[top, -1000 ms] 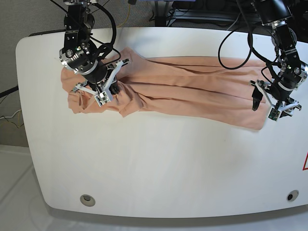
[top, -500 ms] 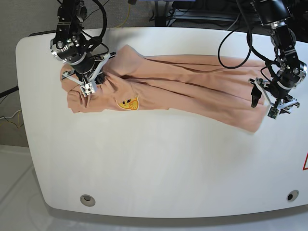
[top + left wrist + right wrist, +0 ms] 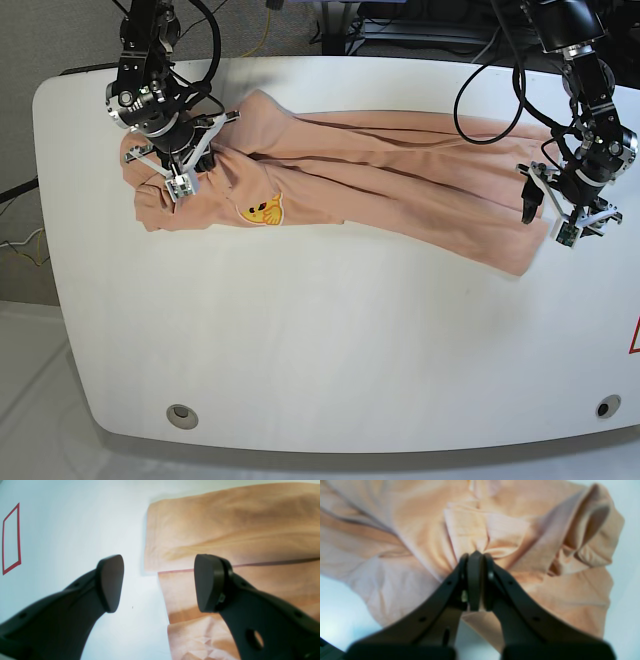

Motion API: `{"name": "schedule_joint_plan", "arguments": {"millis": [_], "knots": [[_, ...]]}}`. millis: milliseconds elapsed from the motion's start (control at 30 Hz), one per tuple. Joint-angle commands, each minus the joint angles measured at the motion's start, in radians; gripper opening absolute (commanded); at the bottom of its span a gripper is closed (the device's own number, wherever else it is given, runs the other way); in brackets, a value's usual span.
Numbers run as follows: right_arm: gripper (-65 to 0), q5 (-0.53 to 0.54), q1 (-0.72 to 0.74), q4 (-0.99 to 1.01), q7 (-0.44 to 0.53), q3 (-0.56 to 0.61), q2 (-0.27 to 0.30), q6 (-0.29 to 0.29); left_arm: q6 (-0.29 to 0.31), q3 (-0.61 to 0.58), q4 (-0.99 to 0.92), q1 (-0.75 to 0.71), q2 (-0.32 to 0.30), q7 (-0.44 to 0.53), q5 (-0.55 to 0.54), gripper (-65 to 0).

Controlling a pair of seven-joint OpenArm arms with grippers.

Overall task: Fold the T-shirt properly
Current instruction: 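Hold the folded sleeve with the right gripper, move left gripper to shirt end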

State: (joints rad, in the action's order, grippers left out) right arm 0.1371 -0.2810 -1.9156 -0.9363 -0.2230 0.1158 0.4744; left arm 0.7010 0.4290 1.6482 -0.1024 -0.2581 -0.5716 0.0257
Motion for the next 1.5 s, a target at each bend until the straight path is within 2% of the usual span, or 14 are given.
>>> {"name": "schedule_joint_plan", "arguments": {"millis": [0, 67, 267, 333, 400, 767, 900, 1000, 1100, 1133, 1167, 1233, 1300, 1467], "knots": [[-57.6, 0.009, 0.004, 0.0, 0.018, -0.003, 0.003, 0.001, -0.003, 0.006, 0.02, 0.011, -0.016, 0.023, -0.013, -23.0], [-48.0, 0.009, 0.002, 0.001, 0.018, -0.003, 0.003, -0.001, -0.003, 0.008, 0.02, 0.011, -0.017, 0.023, -0.013, -23.0], [-10.5, 0.009, -0.013, -0.018, 0.018, -0.005, 0.006, -0.001, -0.003, 0.009, 0.02, 0.011, -0.019, 0.023, -0.013, -23.0], [-3.3, 0.009, -0.014, -0.037, 0.018, -0.006, 0.006, -0.001, -0.003, 0.009, 0.022, 0.011, -0.019, 0.023, -0.013, -22.8], [-1.6, 0.009, -0.016, -0.065, 0.018, -0.006, 0.006, -0.001, -0.003, 0.011, 0.022, 0.011, -0.019, 0.023, -0.013, -22.8], [-16.1, 0.019, 0.01, -0.095, 0.018, -0.002, -0.001, 0.008, -0.003, 0.012, 0.097, -0.007, -0.023, 0.019, -0.013, -22.7], [-24.8, 0.019, 0.013, -0.092, 0.018, -0.002, -0.028, 0.01, -0.003, 0.04, 0.109, -0.015, -0.025, 0.019, -0.013, -22.7], [-37.8, 0.019, 0.016, -0.091, 0.018, -0.002, -0.038, 0.01, -0.003, 0.083, 0.109, -0.015, -0.025, 0.02, -0.013, -22.8], [-54.4, 0.019, 0.019, -0.086, 0.02, -0.002, -0.041, 0.01, -0.003, 0.118, 0.109, -0.016, -0.025, 0.02, -0.013, -23.0], [-63.0, 0.019, 0.019, -0.081, 0.02, -0.002, -0.043, 0.01, -0.003, 0.135, 0.109, -0.016, -0.025, 0.02, -0.013, -23.0], [-65.0, 0.019, 0.021, -0.078, 0.02, -0.002, -0.043, 0.01, -0.003, 0.149, 0.108, -0.016, -0.023, 0.02, -0.014, -23.0], [-65.0, 0.016, 0.033, -0.072, 0.021, -0.002, -0.043, 0.01, -0.003, 0.178, 0.105, -0.016, -0.023, 0.02, -0.016, -23.0], [-62.4, 0.012, 0.039, -0.063, 0.021, -0.002, -0.043, 0.01, -0.003, 0.204, 0.103, -0.016, -0.023, 0.02, -0.017, -23.0], [-65.0, 0.011, 0.047, -0.028, 0.021, -0.002, -0.04, 0.01, -0.003, 0.241, 0.088, -0.016, -0.022, 0.02, -0.019, -23.0]]}}
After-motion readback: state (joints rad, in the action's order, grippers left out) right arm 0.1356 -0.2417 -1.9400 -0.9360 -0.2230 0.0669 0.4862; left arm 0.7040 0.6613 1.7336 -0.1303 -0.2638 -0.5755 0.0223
